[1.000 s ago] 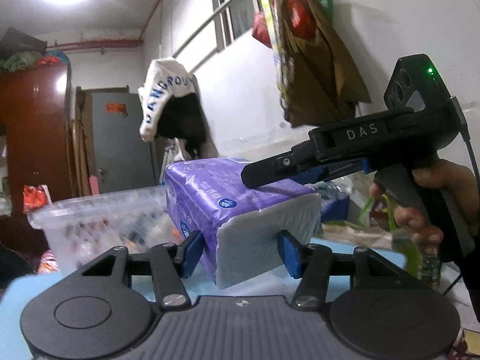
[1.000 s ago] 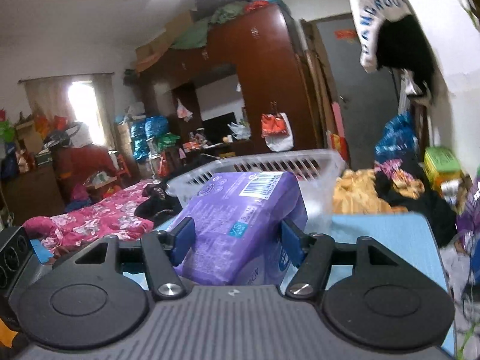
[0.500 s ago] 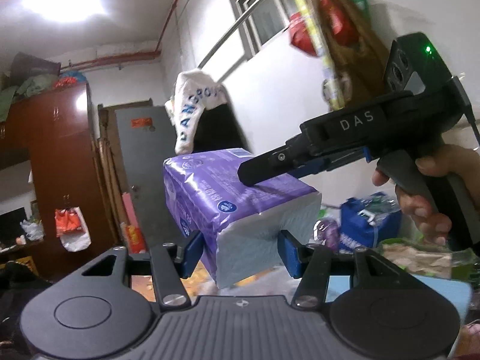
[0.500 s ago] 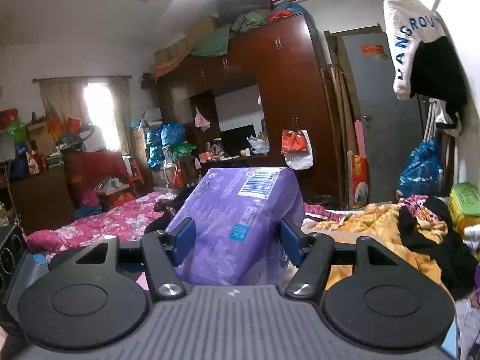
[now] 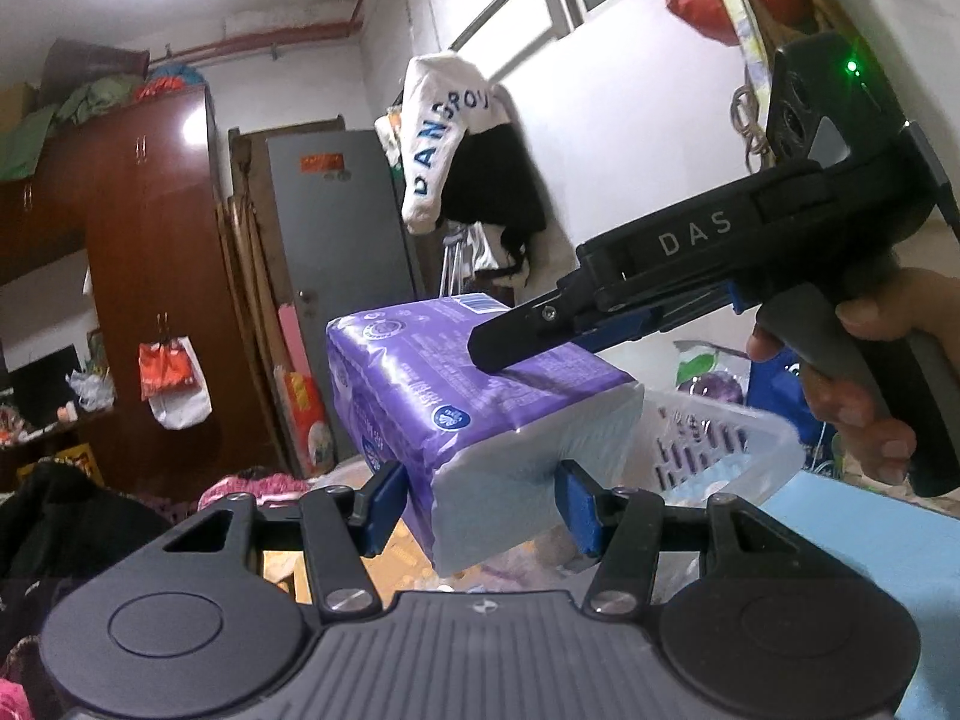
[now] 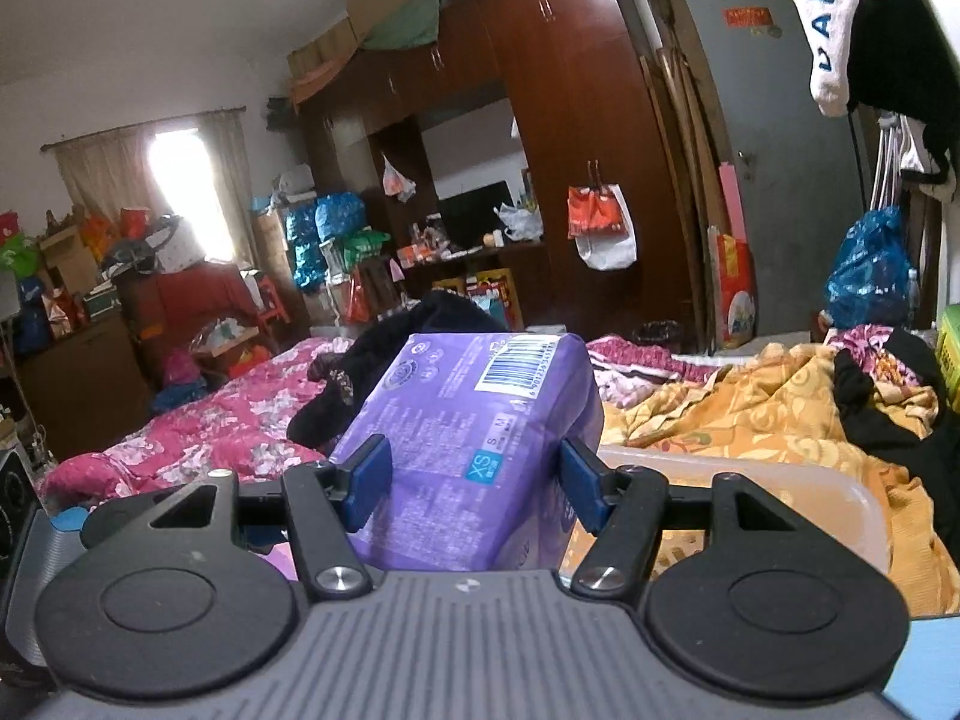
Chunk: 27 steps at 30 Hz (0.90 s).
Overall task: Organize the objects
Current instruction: 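Lift the tissue pack over the basket and open both tools, then grasp the clear plastic bag with both tools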
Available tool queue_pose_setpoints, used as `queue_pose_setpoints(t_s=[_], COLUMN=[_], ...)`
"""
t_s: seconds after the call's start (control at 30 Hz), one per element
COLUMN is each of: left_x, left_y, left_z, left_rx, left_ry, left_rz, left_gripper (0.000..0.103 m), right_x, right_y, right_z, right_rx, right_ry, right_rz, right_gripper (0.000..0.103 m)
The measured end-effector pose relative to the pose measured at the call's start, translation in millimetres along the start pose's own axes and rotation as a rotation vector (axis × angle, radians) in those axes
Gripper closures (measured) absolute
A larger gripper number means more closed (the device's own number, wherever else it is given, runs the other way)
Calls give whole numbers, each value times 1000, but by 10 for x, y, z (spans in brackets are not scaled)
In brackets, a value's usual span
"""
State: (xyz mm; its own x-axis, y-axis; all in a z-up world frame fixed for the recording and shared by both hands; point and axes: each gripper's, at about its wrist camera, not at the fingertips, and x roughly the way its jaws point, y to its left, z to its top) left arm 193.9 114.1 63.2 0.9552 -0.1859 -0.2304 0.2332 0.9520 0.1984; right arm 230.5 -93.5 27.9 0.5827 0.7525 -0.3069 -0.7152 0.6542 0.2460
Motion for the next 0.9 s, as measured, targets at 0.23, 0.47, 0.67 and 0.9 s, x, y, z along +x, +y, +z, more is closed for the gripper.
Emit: queue_pose_setpoints(t_s=[0.23,0.47,0.67,0.9], left_x=[-9,-557,-878,-978], left_y=[9,-119,-348,-489], left_z=[-103,-456,-1028,-1373], left_rx=[4,-137,-189,-173], left_ry=[-15,-27,51,137], left_rz=[68,62,-16,-17], left_gripper=[22,13,13,13], right_x=[-102,-1033,-1521,-1567], right_y=[103,49,-148,-100], right_z=[-48,-590,-1536,-1924], right_rx=[-98,-58,26,54], right_ry=[-34,-114,37,89], right_rz=[-165,-191,-183,-219], right_gripper=[16,0,0,0])
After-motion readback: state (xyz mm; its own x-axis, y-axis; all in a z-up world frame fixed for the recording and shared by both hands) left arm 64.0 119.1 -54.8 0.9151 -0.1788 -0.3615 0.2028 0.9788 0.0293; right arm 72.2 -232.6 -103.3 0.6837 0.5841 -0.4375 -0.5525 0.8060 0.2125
